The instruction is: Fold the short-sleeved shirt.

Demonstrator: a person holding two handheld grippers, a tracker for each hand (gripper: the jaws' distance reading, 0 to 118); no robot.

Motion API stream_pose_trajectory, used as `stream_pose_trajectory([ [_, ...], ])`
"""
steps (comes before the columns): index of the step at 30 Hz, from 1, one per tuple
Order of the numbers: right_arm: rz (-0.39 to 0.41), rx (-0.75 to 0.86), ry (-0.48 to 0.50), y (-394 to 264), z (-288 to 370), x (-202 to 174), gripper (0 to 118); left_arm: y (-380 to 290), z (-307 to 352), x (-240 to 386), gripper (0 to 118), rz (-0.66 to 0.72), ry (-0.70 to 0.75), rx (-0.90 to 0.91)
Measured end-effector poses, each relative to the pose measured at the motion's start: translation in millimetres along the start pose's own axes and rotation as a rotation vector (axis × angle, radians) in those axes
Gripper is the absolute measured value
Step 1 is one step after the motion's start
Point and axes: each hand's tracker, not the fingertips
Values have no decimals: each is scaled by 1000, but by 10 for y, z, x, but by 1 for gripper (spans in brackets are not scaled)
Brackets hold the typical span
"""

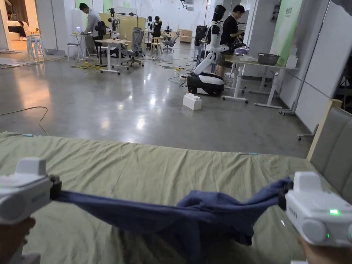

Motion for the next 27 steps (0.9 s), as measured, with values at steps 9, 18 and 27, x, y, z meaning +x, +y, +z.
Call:
stream_pose_trajectory([
  [9,25,-187,20,-1376,754,-2,4,-1603,747,-82,2,146,-7,-211],
  [18,40,-354,32,-2139,1100,-165,4,-2452,809,-167,2,95,6,-388],
  [27,1,-404,26,-2370,1124,-192,6,-2622,692,-78,3,56,5,-479],
])
